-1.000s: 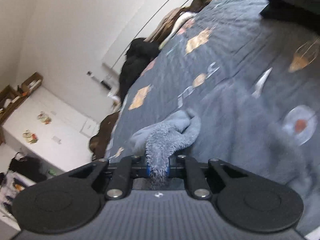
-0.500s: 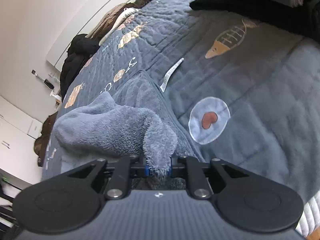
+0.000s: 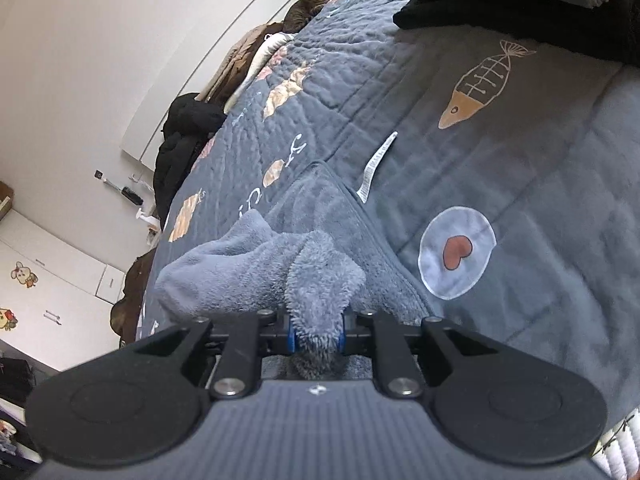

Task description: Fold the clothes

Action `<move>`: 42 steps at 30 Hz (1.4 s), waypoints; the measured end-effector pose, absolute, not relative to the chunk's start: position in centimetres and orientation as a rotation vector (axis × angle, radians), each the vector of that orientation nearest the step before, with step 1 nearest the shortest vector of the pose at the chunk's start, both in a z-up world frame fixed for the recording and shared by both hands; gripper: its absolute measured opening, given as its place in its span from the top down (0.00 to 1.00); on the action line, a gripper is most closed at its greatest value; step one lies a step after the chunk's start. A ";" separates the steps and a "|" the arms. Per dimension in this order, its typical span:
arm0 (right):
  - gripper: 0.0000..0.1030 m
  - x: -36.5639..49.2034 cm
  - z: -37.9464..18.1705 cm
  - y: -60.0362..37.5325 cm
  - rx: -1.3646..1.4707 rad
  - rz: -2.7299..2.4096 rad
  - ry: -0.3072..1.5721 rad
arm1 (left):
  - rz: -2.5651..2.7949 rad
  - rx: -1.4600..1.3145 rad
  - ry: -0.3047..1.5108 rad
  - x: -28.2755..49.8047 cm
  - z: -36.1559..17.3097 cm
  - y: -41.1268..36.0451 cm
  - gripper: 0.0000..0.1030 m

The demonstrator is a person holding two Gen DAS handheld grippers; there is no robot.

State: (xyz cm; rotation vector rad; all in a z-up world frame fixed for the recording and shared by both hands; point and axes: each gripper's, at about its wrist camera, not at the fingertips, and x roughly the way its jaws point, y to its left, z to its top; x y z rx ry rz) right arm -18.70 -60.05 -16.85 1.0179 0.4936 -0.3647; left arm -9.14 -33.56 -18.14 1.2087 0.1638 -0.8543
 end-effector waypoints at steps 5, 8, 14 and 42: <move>0.86 -19.0 -17.8 -60.4 1.045 -0.414 0.507 | -0.786 1.333 0.148 -8.1 -20.0 -34.0 0.71; 0.87 -19.0 -17.9 -60.2 1.061 -0.377 0.512 | -0.715 1.377 0.054 -7.9 -19.7 -32.7 0.85; 0.87 -18.0 -17.4 -58.6 0.987 -0.324 0.535 | -0.674 1.314 0.100 -7.4 -17.9 -31.3 0.83; 0.89 -19.2 -18.9 -59.6 0.922 -0.462 0.613 | -0.673 1.396 0.030 -7.2 -19.3 -30.1 0.79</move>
